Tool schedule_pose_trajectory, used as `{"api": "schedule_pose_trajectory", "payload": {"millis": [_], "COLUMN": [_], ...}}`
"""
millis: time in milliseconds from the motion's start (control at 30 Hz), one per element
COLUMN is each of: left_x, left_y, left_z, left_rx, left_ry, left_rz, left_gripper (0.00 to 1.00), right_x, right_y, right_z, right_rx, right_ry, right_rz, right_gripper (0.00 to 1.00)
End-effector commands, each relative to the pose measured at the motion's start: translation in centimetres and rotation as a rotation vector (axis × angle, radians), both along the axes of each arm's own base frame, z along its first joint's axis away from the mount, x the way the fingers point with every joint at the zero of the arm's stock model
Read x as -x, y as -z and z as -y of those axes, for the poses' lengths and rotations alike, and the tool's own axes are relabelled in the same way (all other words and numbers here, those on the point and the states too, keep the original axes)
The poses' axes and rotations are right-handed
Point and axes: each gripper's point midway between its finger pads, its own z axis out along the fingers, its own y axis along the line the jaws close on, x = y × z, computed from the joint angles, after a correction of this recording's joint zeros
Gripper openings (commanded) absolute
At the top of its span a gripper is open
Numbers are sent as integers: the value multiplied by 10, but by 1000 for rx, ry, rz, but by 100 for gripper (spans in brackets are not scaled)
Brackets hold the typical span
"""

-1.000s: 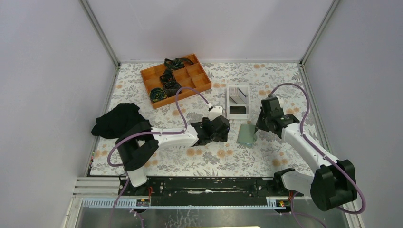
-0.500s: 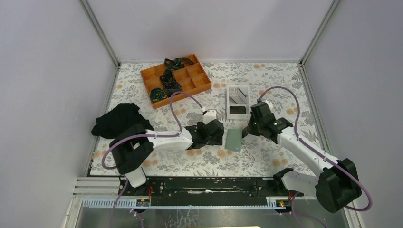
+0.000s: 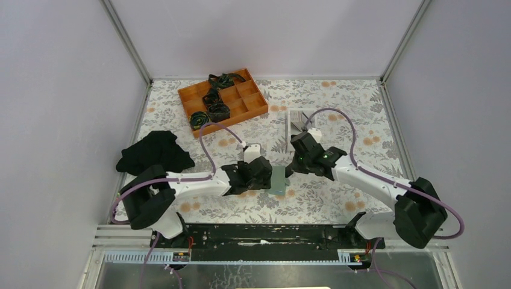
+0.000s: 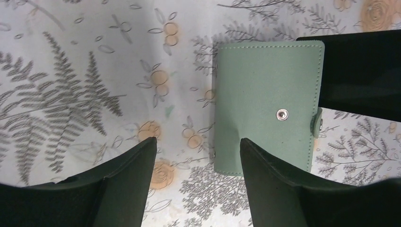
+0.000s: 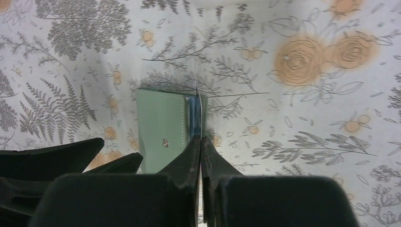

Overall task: Put the credit cards into the card holder
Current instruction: Move the card holder to the center of the board, then adjust the credit card.

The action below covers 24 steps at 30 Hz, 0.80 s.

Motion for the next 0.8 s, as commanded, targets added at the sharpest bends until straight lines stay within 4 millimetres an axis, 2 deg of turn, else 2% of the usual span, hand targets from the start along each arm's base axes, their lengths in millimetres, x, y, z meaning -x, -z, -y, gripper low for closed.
{"api": "schedule_pose_trajectory", "payload": {"millis": [0, 167, 267, 433, 600, 767], "left_x": [7, 5, 9, 19, 25, 25], "left_y": [-9, -40, -49, -38, -29, -33], "left_z": [-21, -33, -37, -41, -36, -27], "left_rx": [-14, 75, 114, 120, 91, 90], "left_ry": [-67, -113, -118, -115, -88, -66], "left_rz": [7, 82, 95, 53, 30, 37], "left_gripper": [72, 72, 72, 71, 70, 70], "right_x": [-15, -23, -24, -19, -11, -7], "right_y": [-17, -32, -41, -50, -52, -65], "right_z": [-24, -35, -35, -35, -29, -24], "right_rx": [-4, 9, 38, 80, 127, 178], "right_ry": [2, -19, -38, -71, -92, -129], "right_rz": [59, 84, 100, 97, 88, 105], "right_gripper": [0, 0, 0, 0, 0, 0]}}
